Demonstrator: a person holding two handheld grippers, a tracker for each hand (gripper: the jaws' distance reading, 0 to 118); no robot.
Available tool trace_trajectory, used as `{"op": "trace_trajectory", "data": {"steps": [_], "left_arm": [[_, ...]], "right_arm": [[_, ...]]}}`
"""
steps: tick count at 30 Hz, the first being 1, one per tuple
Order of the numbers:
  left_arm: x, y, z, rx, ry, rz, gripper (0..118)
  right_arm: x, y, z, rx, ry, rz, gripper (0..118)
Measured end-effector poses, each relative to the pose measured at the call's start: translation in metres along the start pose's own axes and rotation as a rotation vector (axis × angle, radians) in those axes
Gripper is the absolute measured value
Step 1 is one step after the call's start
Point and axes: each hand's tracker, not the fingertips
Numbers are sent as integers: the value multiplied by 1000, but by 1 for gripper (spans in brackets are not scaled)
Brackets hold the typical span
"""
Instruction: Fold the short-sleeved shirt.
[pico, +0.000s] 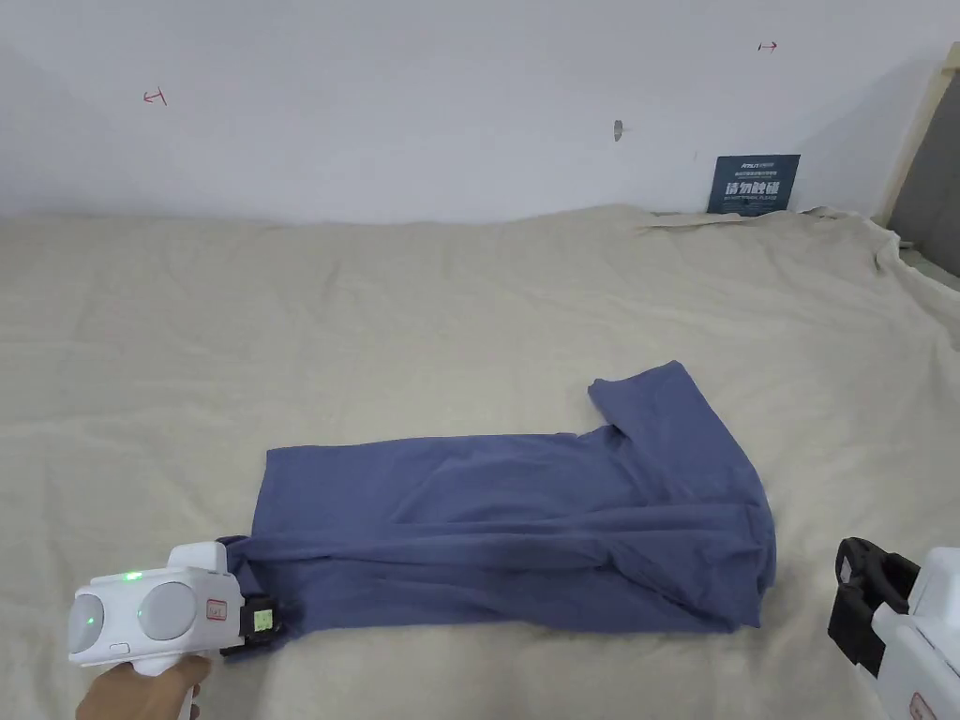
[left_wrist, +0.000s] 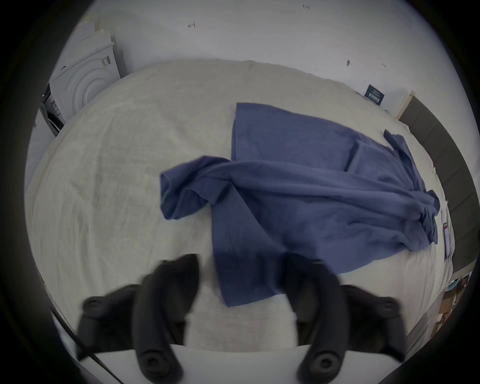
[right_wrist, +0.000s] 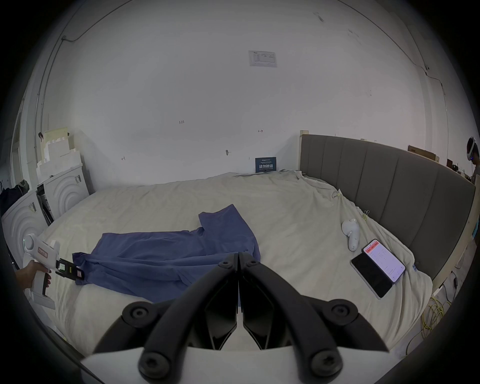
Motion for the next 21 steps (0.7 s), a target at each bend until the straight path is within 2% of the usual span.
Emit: {"op": "trace_trajectory", "data": {"steps": [1, 3, 6, 10, 11, 12, 14, 15, 17, 21], "left_arm": [[3, -2, 0, 4, -26, -15, 33], [10, -6, 4, 21, -27, -43, 13], [14, -7, 6, 34, -16, -113, 7], [10, -6, 23, 95, -39, -147, 5], [8, -5, 26, 106, -44, -145, 5], [6, -4, 30, 123, -53, -142, 5], [3, -2, 36, 136, -63, -145, 5], [3, 0, 39, 144, -69, -147, 5], [2, 1, 42, 152, -76, -152, 5], [1, 2, 44, 158, -87, -154, 5]], "right_arm": [[1, 0, -1, -5, -1, 0, 0], [2, -2, -4, -17, -2, -6, 0], [5, -5, -12, -52, 0, -21, 0], [9, -16, -44, -173, 12, -55, 0], [9, -19, -52, -199, 13, -61, 4], [10, -24, -63, -236, 22, -61, 19], [9, -34, -87, -305, 52, -50, 64], [7, -39, -99, -351, 53, -48, 81], [5, -51, -117, -394, 60, -76, 84], [-4, -68, -139, -449, 47, -52, 84]]}}
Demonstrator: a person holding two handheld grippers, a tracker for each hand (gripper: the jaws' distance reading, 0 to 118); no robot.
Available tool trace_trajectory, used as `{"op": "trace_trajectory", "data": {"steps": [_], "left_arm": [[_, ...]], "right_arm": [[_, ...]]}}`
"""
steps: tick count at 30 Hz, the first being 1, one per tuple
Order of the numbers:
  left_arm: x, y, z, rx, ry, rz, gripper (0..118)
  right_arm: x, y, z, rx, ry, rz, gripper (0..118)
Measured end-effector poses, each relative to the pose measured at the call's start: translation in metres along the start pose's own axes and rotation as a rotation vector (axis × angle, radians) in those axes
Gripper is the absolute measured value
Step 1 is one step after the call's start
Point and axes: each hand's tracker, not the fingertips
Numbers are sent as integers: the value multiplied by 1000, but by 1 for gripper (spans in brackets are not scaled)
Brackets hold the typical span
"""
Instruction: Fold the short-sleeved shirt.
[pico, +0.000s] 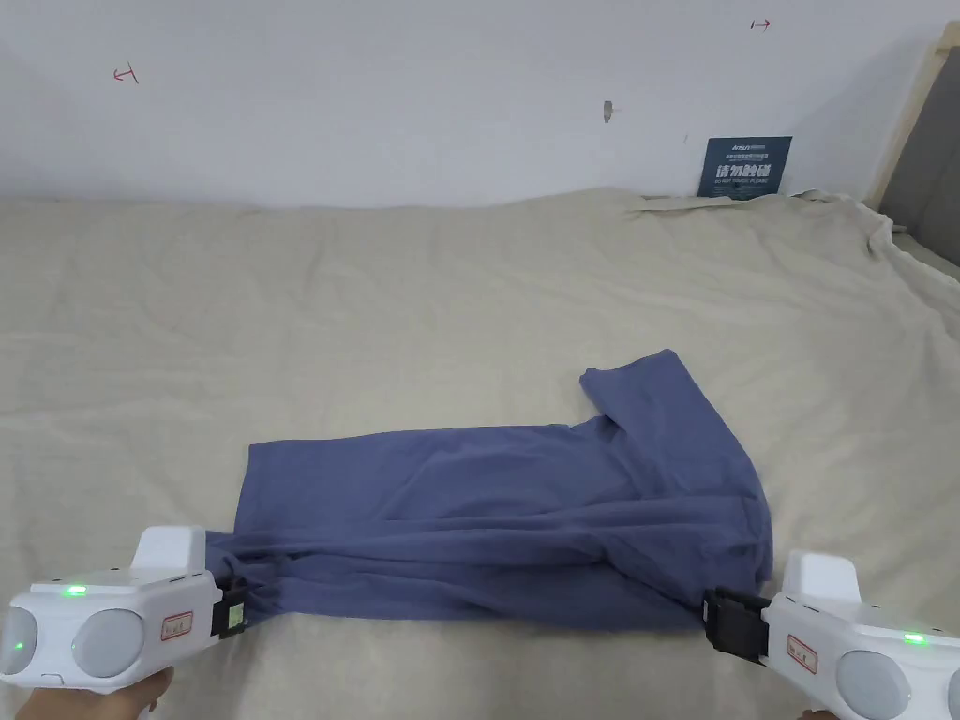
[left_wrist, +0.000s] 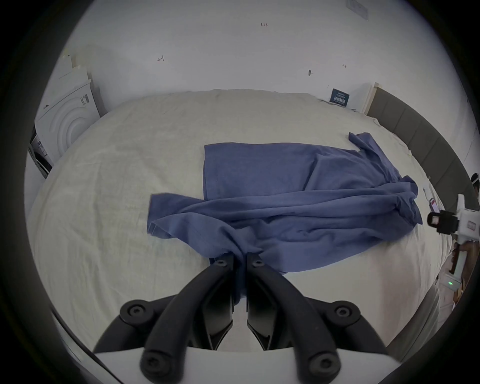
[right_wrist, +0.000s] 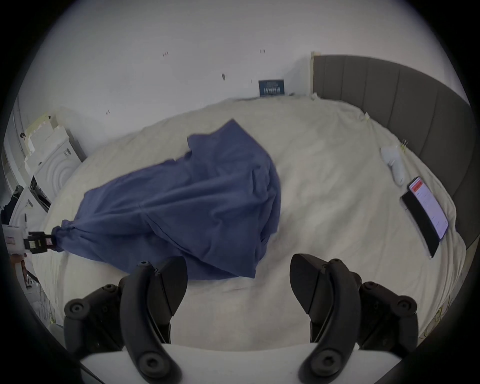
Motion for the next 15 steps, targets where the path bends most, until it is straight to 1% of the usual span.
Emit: {"op": "trace_trajectory", "data": {"steps": [5, 6, 7, 8, 9, 11, 12, 13, 15], "left_arm": [[0, -4, -5, -14, -2, -10, 5], [-1, -5, -8, -17, -2, -10, 5], [-1, -6, -10, -19, -2, -9, 5], [-2, -6, -11, -21, -3, -8, 5], [-2, -7, -11, -24, -4, -6, 5], [-4, -9, -14, -24, -7, -4, 5], [-5, -10, -15, -25, -10, -5, 5], [-6, -11, -15, -27, -15, -8, 5], [-9, -13, -13, -26, -24, -17, 5]], "right_arm": [[-6, -1, -17, -28, -10, 25, 83], [-7, 0, -19, -33, -8, 28, 82], [-7, 0, -21, -35, -5, 31, 78], [-7, 0, -22, -26, -2, 29, 68], [-8, 1, -23, -24, -5, 31, 44], [-7, 2, -23, -15, -17, 48, 8], [-5, 1, -21, 1, 0, 50, 6], [-3, 2, -18, 4, 4, 38, 5], [0, 3, -10, 17, 14, 38, 4]]}}
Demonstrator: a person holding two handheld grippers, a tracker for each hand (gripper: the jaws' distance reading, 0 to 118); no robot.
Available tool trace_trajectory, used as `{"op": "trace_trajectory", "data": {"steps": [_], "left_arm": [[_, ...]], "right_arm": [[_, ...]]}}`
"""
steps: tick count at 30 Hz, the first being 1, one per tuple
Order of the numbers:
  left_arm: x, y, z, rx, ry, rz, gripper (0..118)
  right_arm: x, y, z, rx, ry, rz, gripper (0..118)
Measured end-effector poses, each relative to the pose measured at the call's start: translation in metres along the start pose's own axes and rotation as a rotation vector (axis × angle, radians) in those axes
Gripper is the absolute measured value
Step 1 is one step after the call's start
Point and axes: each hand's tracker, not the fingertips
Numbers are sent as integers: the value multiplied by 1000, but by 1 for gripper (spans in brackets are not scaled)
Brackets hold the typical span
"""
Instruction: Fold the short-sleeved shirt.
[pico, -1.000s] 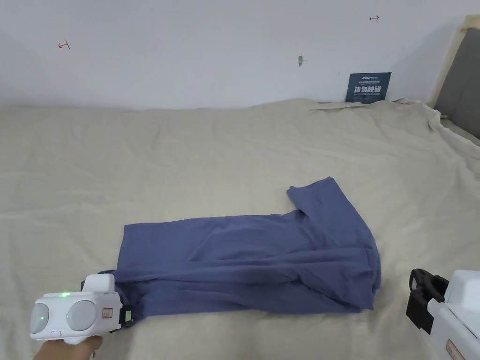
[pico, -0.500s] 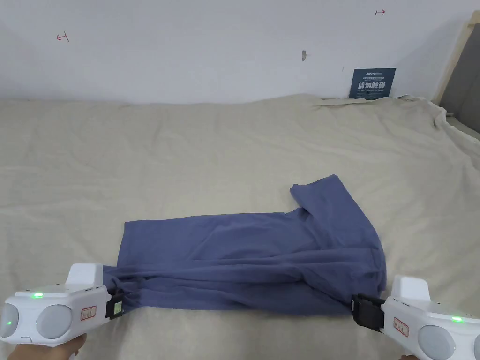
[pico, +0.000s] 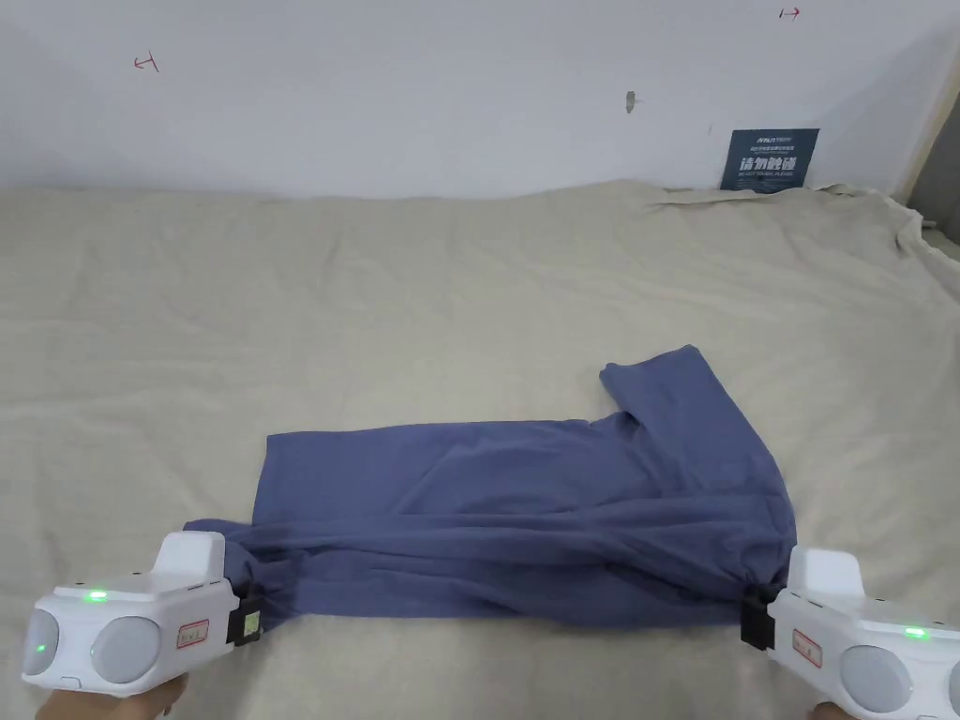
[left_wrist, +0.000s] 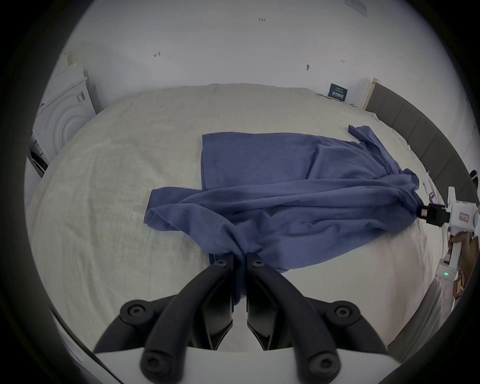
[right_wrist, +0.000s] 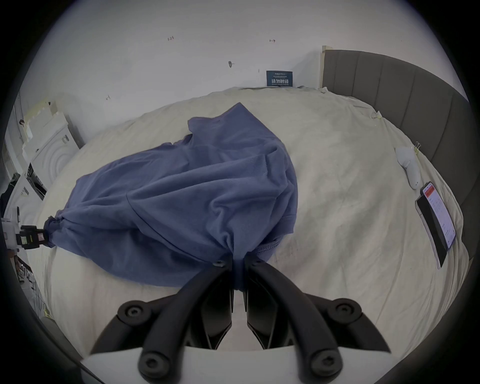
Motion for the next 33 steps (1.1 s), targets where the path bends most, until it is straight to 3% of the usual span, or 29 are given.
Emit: {"op": "trace_trajectory", "data": {"steps": [5, 8, 22, 33], "left_arm": [[-17, -6, 9, 9, -51, 27, 5], [-23, -11, 20, 22, -74, 29, 5], [-38, -83, 97, 9, -120, -1, 5], [-20, -158, 86, -68, -36, -16, 6]], "right_arm": [[17, 1, 24, 32, 38, -61, 4], [19, -2, 46, 54, 38, -26, 4], [17, -72, 149, 48, 82, -5, 4], [24, -132, 121, -72, 38, -57, 4]]}}
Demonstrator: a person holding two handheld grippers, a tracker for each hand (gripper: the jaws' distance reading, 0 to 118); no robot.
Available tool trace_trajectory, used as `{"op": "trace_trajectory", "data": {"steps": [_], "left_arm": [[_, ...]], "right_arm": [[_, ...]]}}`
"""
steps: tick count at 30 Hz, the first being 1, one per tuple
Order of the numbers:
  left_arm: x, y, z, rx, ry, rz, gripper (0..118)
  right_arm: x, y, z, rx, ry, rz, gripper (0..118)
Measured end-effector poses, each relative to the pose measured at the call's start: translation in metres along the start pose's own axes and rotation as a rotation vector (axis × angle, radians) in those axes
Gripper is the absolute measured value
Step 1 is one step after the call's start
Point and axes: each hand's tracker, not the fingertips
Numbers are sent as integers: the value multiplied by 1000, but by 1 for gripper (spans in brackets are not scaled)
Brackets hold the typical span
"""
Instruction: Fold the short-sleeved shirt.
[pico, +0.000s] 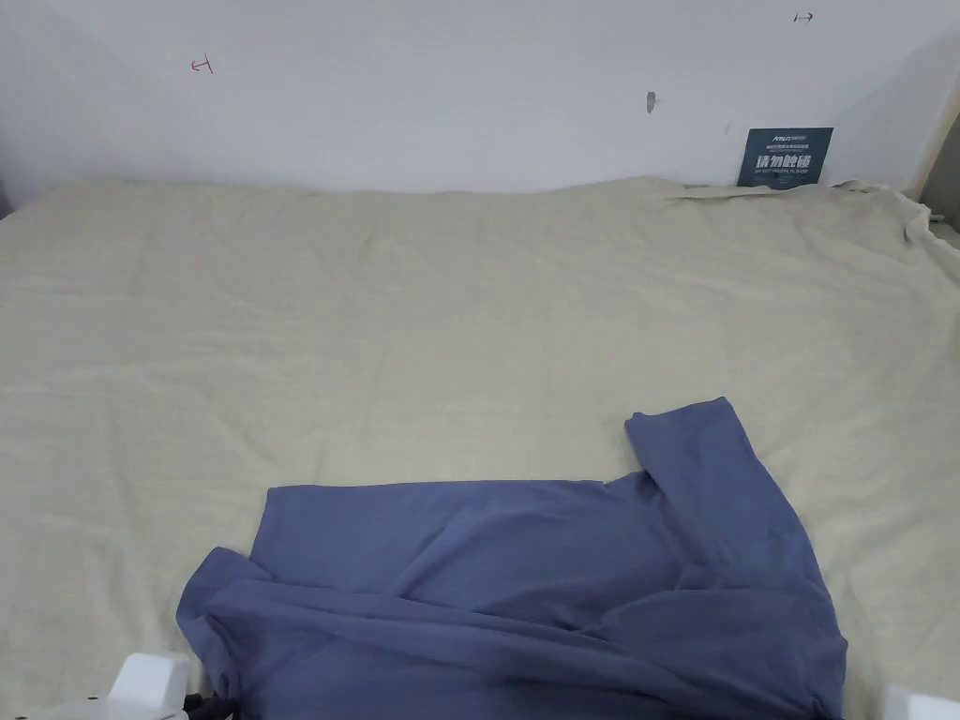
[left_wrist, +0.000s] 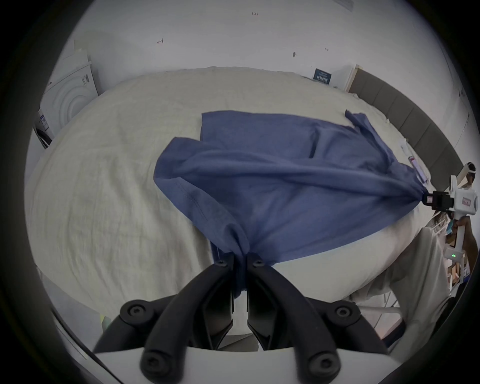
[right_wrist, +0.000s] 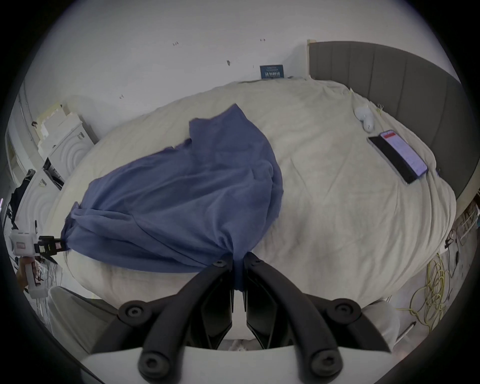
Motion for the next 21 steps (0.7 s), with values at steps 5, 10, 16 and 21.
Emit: {"op": "trace_trajectory", "data": {"steps": [5, 10, 16, 21], "left_arm": [[4, -6, -1, 19, 28, 22, 6], [12, -2, 6, 22, 65, 40, 7], [18, 19, 25, 58, 88, 112, 70], [21, 47, 62, 175, 81, 180, 95]], "right_arm": [[4, -9, -13, -33, -17, -23, 4], [-3, -4, -3, -30, -16, -25, 5], [-20, 31, 36, 110, 4, -15, 79], [-43, 70, 80, 283, 26, 54, 94]]}}
